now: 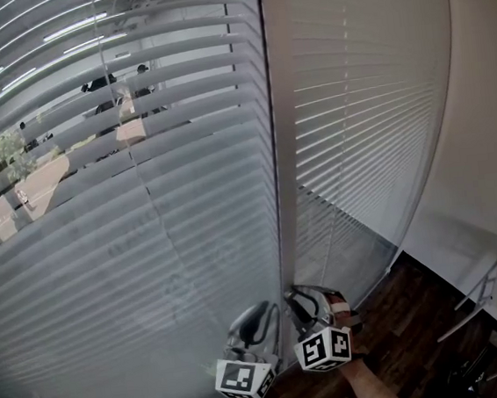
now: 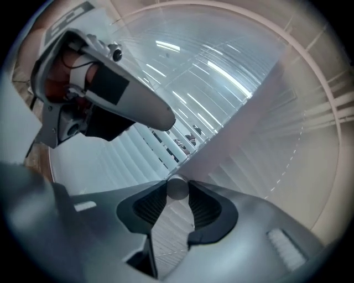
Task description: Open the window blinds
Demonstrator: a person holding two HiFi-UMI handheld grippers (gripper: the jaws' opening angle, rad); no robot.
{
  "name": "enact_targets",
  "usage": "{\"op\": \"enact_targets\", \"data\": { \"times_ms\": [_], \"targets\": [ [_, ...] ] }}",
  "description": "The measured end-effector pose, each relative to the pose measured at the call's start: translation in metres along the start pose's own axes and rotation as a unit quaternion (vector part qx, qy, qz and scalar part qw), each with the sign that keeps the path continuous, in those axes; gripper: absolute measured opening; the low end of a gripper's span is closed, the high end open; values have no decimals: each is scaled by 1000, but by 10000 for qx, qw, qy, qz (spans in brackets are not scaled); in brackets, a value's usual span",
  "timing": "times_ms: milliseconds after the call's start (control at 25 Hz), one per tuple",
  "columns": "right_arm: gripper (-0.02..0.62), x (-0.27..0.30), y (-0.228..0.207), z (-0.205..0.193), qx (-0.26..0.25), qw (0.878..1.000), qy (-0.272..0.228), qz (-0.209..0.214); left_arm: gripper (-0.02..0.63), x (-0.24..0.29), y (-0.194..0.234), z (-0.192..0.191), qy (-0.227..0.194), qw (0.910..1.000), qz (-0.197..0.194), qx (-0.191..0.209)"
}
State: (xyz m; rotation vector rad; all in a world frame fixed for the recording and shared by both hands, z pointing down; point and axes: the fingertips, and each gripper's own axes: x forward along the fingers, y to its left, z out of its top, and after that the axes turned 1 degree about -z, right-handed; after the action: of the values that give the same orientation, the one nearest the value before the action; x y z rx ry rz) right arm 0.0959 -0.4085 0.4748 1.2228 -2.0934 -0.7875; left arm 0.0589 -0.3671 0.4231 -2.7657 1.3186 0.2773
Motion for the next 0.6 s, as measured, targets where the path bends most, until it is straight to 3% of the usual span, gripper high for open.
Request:
{"op": "enact_targets", "data": {
  "times_ms": [240,600],
  "targets": [
    [130,0,-1,-2,793,9968,-83,75,63,0,0,-1,-25,10000,-12,5],
    [130,-1,-4,-3,2169,9754,-325,224,62,-2,-1,-1,-37,10000,-67,-24]
  ]
}}
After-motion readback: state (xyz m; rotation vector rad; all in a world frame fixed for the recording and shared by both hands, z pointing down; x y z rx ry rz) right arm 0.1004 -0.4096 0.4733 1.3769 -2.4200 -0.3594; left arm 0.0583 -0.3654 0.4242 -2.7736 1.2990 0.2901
